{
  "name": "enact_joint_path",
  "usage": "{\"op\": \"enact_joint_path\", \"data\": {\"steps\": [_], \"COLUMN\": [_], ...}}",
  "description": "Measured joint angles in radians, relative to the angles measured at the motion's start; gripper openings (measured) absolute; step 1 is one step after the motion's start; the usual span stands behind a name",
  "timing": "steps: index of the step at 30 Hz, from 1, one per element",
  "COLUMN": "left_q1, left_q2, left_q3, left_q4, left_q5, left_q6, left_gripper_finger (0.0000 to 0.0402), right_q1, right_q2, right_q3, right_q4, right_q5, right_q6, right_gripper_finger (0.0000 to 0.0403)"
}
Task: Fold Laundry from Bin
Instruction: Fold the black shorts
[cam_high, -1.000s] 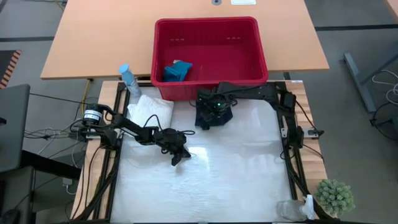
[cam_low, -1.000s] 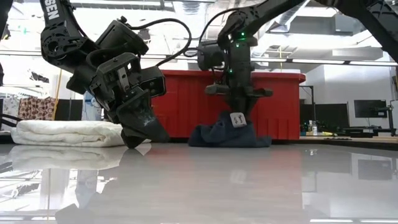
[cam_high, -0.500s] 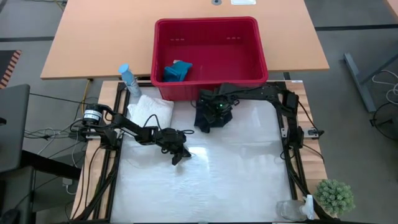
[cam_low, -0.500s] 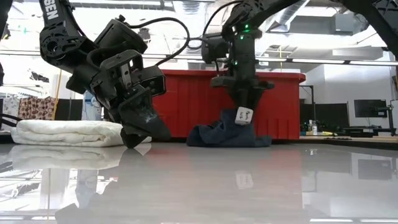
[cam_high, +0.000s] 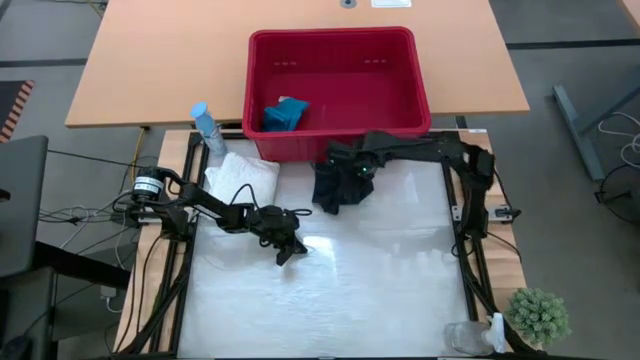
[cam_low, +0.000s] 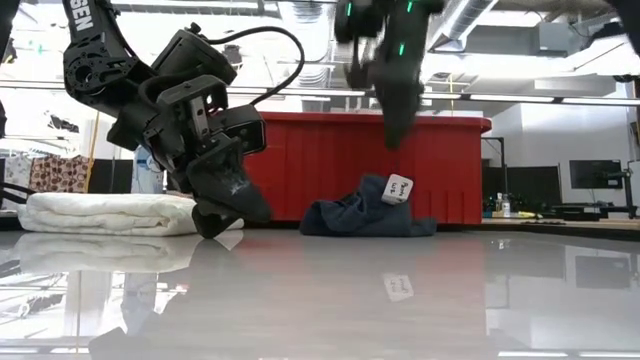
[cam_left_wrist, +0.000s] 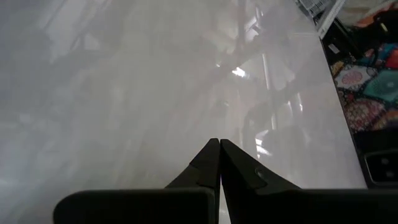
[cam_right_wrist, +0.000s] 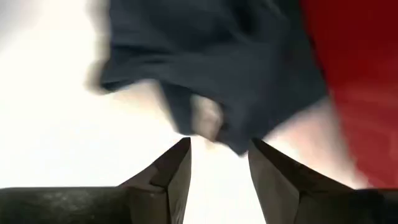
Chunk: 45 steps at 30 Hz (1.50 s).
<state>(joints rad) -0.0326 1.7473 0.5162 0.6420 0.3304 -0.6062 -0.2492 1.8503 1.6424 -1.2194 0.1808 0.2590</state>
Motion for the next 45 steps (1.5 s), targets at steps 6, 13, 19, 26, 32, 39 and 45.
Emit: {"op": "enact_joint_path", "data": {"steps": [6,13,19,26,32,39,45], "left_q1": [0.0,0.0,0.0,0.0,0.0,-0.001,-0.002], "left_q2": [0.0,0.0,-0.001,-0.001,-0.001,-0.001,-0.001], "left_q3": [0.0,0.0,0.001,0.001,0.001,0.001,0.001], "left_q4": [-0.001,0.0,0.001,0.002,0.004,0.006,0.006], "left_q5": [0.006,0.002,0.002,-0.023,-0.046,-0.074,-0.1], "left_q6": [0.014,0.017,0.002,-0.036,-0.046,-0.06,-0.066], "left_gripper_finger": [0.0,0.0,0.0,0.0,0.0,0.0,0.0], "right_q1": [0.145,0.243,0.239,0.178,0.118,0.08,0.07], "right_q2": [-0.124,-0.093,0.037,0.117,0.118,0.118,0.124], "right_q3": [0.002,0.002,0.0,0.0,0.0,0.0,0.0], "right_q4": [0.139,0.219,0.187,0.202,0.218,0.204,0.221], "right_q5": [-0.062,0.004,0.004,0.005,0.006,0.0,-0.041], "right_q6": [-0.451,-0.69,-0.845,-1.023,-1.149,-1.226,-1.259], "right_gripper_finger": [0.0178,0.0177,0.0177,0.0177,0.0177,0.0177,0.0177]}}
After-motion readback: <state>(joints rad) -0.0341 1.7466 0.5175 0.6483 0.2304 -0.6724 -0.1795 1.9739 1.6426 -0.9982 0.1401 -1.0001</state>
